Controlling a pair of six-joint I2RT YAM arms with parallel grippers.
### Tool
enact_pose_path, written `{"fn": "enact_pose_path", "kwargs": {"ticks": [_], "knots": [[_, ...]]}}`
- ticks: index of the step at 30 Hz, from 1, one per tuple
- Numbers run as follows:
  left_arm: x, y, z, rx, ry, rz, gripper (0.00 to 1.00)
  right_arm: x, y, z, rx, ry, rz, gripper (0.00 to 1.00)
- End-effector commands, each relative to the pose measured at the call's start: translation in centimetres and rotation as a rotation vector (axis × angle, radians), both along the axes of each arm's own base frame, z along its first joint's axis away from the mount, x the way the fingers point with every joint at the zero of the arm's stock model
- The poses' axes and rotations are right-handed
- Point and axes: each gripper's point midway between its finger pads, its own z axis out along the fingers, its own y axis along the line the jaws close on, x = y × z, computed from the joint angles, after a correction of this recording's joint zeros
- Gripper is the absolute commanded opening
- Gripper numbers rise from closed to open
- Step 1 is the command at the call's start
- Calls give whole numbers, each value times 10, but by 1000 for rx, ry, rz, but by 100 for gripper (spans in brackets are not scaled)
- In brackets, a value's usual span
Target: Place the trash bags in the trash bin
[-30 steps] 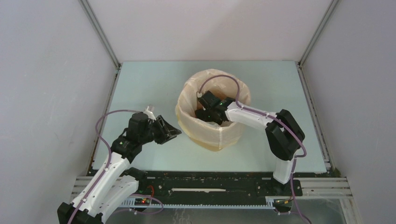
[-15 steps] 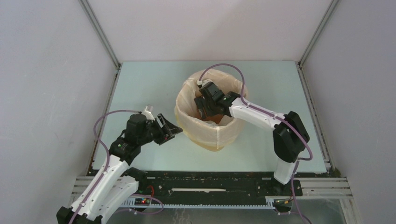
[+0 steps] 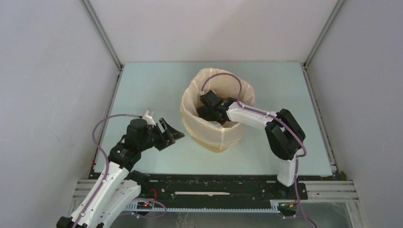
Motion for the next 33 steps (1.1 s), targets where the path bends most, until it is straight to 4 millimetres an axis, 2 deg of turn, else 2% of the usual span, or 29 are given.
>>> {"fn": "enact_pose_path", "kwargs": {"ticks": [1,4,7,13,19,23,25,28,33], "knots": [[10,-3,17,9,-55,-22,76,3,5,66,79,-52,-8,86],[15,-7,15,3,-50,-36,76,-13,3,89,119,-28,13,86],[19,-12,13,-6,-45,-51,76,-26,3,94,148,4,34,86],[25,-17,17,-27,-48,-64,76,-48,5,47,110,145,44,84],[21,-17,17,-35,-50,-68,77,-48,20,0,94,219,60,84],[19,-16,19,-39,-57,-61,78,-42,21,-9,47,230,83,84],[18,-16,20,-46,-54,-64,78,-41,19,-2,47,214,84,84],[16,-16,21,-50,-57,-67,78,-39,19,26,82,165,86,84],[15,-16,18,-48,-57,-68,80,-30,21,107,185,35,69,85]]}}
